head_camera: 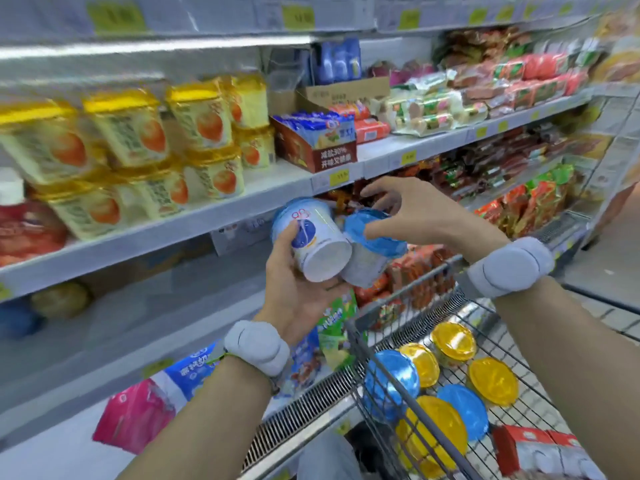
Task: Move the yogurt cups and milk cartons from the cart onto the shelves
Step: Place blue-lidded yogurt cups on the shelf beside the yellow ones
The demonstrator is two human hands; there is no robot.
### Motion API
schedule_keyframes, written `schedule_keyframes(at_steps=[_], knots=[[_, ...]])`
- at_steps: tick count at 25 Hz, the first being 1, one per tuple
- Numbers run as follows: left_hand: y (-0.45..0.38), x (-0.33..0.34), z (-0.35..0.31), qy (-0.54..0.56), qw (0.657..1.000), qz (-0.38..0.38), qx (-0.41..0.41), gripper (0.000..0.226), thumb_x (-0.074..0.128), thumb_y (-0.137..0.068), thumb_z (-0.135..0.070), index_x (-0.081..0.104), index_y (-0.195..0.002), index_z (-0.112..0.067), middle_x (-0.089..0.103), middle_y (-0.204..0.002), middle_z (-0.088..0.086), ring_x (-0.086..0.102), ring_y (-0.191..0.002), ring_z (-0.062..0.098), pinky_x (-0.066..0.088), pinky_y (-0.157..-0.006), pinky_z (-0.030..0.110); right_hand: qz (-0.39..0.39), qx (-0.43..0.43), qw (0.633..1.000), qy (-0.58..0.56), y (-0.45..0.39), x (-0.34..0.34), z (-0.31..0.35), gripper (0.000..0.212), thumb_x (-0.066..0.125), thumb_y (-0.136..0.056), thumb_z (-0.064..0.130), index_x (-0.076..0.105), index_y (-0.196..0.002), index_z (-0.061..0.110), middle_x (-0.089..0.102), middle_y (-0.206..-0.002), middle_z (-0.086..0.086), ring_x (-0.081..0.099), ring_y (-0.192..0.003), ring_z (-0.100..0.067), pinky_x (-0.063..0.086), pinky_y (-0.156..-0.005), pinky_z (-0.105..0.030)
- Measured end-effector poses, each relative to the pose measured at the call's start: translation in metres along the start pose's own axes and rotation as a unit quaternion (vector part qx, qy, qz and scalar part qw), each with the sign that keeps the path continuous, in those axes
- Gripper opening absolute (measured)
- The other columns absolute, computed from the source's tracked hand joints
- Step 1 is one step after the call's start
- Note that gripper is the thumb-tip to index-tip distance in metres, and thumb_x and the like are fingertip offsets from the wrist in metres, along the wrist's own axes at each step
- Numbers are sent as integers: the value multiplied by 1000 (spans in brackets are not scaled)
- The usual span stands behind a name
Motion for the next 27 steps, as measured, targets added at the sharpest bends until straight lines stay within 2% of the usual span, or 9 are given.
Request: schedule_keyframes(at_steps=[6,9,11,12,14,17,22,25,27], knots=[[7,-8,-57,128,991,16,30,76,63,-86,-60,56,-137,-4,67,-125,25,67,-111,44,42,-109,62,-53,-93,990,-94,-31,21,42,50,72,-90,38,56,-137,30,57,-131,10,53,-118,-4,46,-87,-16],[7,-8,-78,129,989,25,69,80,61,-87,-63,53,-141,-4,63,-132,27,60,-123,47,42,-110,59,-62,-105,987,-108,-41,43,58,58,66,-93,44,51,-146,25,47,-146,10,41,-136,-6,37,-109,-27],[4,-7,-83,110,989,21,98,80,60,-88,-63,52,-144,-6,63,-134,25,58,-127,45,43,-111,57,-61,-108,987,-105,-48,54,65,66,67,-90,51,45,-150,32,32,-160,3,26,-149,-11,29,-119,-38],[3,-8,-84,104,988,20,115,79,60,-89,-62,52,-145,-7,63,-135,24,58,-128,43,44,-110,56,-61,-98,988,-100,-52,57,67,68,67,-89,55,43,-149,38,29,-162,-2,24,-151,-16,29,-120,-42],[1,-9,-83,101,984,4,147,73,60,-91,-58,54,-144,-8,63,-135,23,59,-127,41,46,-108,55,-61,-79,992,-77,-59,60,69,70,65,-86,62,41,-149,43,41,-154,-5,40,-142,-24,38,-114,-43],[-3,-12,-83,108,979,-15,170,71,66,-86,-53,59,-140,-7,61,-138,23,55,-132,41,38,-115,56,-95,-59,992,-51,-63,63,75,73,65,-84,65,44,-148,36,56,-141,4,54,-128,-18,46,-105,-39],[-5,-2,-94,71,984,20,162,69,66,-88,-50,57,-142,-7,59,-141,21,52,-135,41,36,-116,56,-212,-21,959,-189,-79,59,81,60,82,-76,45,62,-129,24,60,-109,10,59,-109,-13,49,-94,-32],[-6,-3,-115,16,986,-7,165,64,65,-87,-51,62,-136,-10,65,-134,17,57,-131,38,40,-113,54,-239,-11,940,-242,-100,59,78,67,89,-67,43,65,-125,21,64,-117,5,60,-110,-14,52,-97,-38],[-4,-7,-134,-42,982,-23,181,59,66,-87,-51,65,-131,-12,71,-123,12,64,-120,32,47,-105,49,-236,-18,943,-235,-115,60,76,74,91,-63,42,62,-127,19,63,-125,0,59,-114,-17,51,-100,-41]])
Point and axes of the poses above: each hand's wrist, its own y-axis away from the middle knuckle, its own x-axis out of the palm, z = x × y, the point moved 2 cm from there along -y, towards the middle knuckle
